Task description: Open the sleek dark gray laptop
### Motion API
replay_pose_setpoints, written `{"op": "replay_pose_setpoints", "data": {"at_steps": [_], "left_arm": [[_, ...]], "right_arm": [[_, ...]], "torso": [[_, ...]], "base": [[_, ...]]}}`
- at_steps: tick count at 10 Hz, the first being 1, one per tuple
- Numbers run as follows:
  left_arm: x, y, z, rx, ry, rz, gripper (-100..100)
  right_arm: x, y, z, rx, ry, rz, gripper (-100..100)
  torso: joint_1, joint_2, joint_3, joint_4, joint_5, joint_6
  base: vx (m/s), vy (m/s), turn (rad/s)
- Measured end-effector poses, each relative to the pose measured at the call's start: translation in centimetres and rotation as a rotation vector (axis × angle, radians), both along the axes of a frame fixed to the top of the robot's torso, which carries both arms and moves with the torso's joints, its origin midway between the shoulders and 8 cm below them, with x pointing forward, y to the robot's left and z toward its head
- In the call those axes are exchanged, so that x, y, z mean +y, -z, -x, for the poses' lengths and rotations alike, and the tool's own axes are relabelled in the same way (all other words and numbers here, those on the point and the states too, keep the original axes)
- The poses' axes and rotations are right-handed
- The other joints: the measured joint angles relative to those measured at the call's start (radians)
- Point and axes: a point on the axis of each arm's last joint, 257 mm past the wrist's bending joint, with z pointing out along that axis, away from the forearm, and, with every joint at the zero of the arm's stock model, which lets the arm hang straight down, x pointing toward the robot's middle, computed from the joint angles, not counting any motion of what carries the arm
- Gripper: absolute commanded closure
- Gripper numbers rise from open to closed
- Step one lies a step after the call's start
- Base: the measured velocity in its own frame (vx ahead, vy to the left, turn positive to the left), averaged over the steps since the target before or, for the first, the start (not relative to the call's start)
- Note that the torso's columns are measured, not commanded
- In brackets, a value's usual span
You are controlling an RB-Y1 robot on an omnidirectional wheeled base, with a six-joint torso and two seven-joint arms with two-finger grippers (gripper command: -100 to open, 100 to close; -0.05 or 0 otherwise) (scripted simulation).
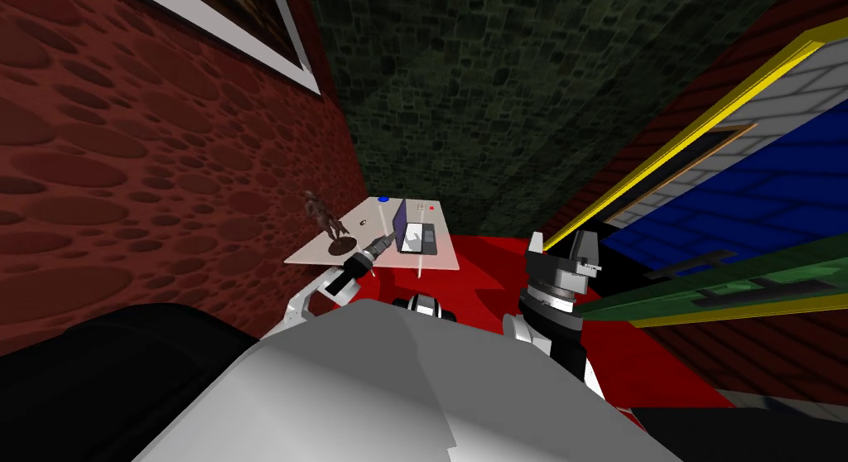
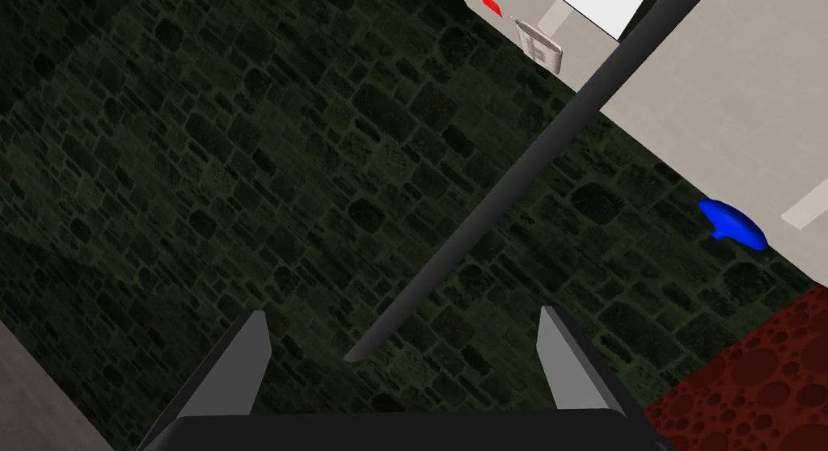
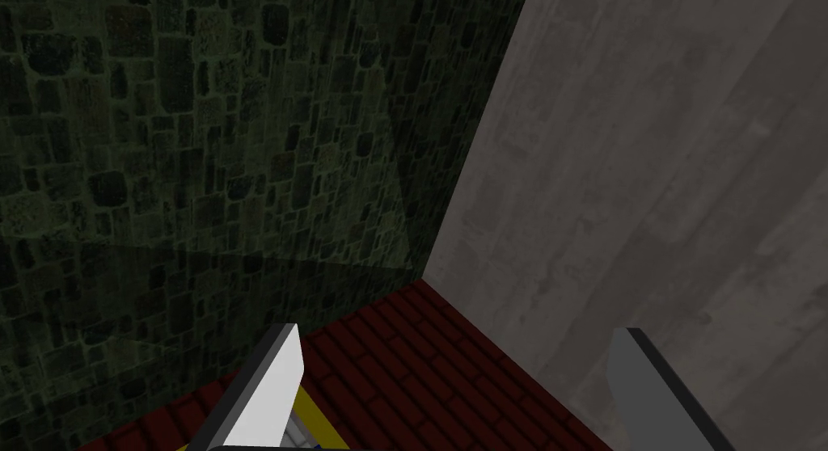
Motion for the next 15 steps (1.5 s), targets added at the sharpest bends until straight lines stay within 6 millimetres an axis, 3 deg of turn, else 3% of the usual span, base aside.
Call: {"op": "replay_pose_setpoints", "data": {"at_steps": [3,4,15], "left_arm": [[0.5,0.4,-0.1,0.020,-0.009,-0.035,-100],[0.5,0.3,-0.1,0.020,-0.010,-0.035,100],[3.3,0.9,2.5,0.080,-0.014,-0.404,100]], "right_arm": [[0.0,0.0,0.0,0.000,0.000,0.000,0],[0.0,0.0,0.0,0.000,0.000,0.000,0],[0.0,0.0,0.0,0.000,0.000,0.000,0]], "torso": [[0.000,-0.002,-0.001,0.000,0.000,0.000],[0.000,0.000,0.000,0.000,0.000,0.000],[0.002,-0.002,-0.001,-0.001,0.001,0.002]], "base": [[0.081,-0.005,-0.011],[0.011,-0.001,0.001],[0.035,-0.103,0.004]]}}
